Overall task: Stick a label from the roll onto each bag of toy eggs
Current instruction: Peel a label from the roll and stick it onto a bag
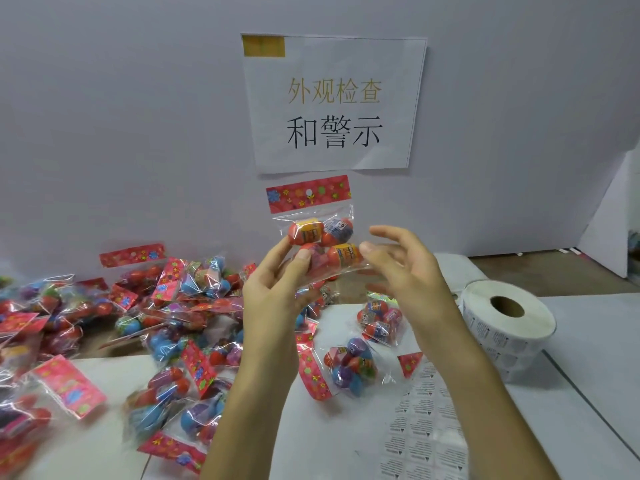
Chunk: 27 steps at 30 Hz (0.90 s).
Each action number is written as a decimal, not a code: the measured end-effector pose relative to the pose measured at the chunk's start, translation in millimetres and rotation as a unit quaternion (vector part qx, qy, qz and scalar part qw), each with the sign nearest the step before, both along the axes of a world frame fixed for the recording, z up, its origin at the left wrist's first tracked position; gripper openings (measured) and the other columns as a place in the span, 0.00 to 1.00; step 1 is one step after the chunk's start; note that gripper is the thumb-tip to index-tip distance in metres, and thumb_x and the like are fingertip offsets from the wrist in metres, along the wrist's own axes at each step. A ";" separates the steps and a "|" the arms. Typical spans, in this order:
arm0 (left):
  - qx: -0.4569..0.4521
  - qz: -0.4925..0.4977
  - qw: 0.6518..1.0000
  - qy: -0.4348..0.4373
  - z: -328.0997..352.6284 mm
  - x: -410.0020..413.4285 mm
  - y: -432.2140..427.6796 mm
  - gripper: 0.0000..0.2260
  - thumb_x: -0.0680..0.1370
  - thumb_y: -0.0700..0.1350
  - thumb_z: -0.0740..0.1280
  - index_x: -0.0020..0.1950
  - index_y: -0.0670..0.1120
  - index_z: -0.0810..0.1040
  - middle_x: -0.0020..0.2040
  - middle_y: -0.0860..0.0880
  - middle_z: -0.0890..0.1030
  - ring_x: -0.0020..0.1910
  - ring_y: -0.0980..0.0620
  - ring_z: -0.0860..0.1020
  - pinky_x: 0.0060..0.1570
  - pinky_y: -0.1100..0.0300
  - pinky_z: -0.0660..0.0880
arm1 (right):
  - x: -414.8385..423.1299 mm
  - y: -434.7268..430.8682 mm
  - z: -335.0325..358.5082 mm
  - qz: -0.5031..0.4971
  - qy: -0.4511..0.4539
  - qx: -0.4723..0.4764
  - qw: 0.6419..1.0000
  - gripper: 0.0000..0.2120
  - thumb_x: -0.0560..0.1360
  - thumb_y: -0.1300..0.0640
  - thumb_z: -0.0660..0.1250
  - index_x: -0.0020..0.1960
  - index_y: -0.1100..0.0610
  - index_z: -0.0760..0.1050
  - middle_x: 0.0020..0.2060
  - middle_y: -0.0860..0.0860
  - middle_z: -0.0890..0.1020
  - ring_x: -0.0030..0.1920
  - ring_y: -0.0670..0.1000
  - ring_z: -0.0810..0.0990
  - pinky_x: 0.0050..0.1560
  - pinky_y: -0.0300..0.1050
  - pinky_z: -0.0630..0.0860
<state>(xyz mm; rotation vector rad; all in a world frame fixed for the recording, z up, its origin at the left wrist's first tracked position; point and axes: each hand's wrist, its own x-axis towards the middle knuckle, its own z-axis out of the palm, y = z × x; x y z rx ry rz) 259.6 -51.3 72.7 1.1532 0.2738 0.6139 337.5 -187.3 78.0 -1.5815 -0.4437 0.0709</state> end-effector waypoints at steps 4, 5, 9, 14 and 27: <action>0.013 -0.037 0.999 0.007 0.4 -2.7 -0.6 0.14 0.81 0.46 0.68 0.67 0.48 0.81 0.54 0.48 0.87 0.52 0.51 0.86 0.44 0.63 0.82 | -0.3 -0.5 -1.7 0.067 0.036 0.025 0.997 0.16 0.78 0.49 0.70 0.64 0.47 0.74 0.46 0.48 0.88 0.46 0.49 0.87 0.46 0.43 0.83; 0.019 -0.047 0.999 0.006 1.2 -4.2 -0.7 0.14 0.81 0.46 0.68 0.67 0.48 0.81 0.54 0.47 0.87 0.53 0.50 0.86 0.46 0.63 0.82 | -1.5 -1.0 -0.5 0.074 0.031 0.034 0.996 0.15 0.78 0.51 0.70 0.64 0.48 0.74 0.45 0.49 0.88 0.44 0.49 0.87 0.43 0.40 0.82; 0.039 -0.081 0.996 0.001 3.7 -9.0 1.8 0.17 0.78 0.48 0.70 0.64 0.44 0.81 0.52 0.46 0.87 0.50 0.49 0.87 0.44 0.62 0.82 | -5.7 -6.8 6.5 0.109 0.005 0.013 0.994 0.21 0.77 0.55 0.72 0.68 0.52 0.71 0.48 0.52 0.87 0.45 0.50 0.87 0.42 0.38 0.80; 0.050 -0.092 0.994 0.006 1.5 -10.3 10.4 0.12 0.79 0.42 0.70 0.62 0.41 0.81 0.49 0.46 0.87 0.46 0.51 0.86 0.45 0.62 0.81 | -10.4 -12.4 12.8 0.125 -0.044 -0.047 0.990 0.24 0.76 0.57 0.74 0.69 0.53 0.70 0.52 0.54 0.86 0.50 0.54 0.86 0.45 0.43 0.81; 0.160 -0.131 0.974 0.091 -13.0 -36.5 3.9 0.21 0.71 0.46 0.76 0.61 0.41 0.81 0.50 0.43 0.85 0.45 0.49 0.86 0.47 0.55 0.82 | -73.9 -95.2 -16.3 0.059 -0.067 -0.142 0.986 0.11 0.79 0.59 0.70 0.60 0.50 0.79 0.48 0.50 0.84 0.47 0.50 0.85 0.48 0.45 0.83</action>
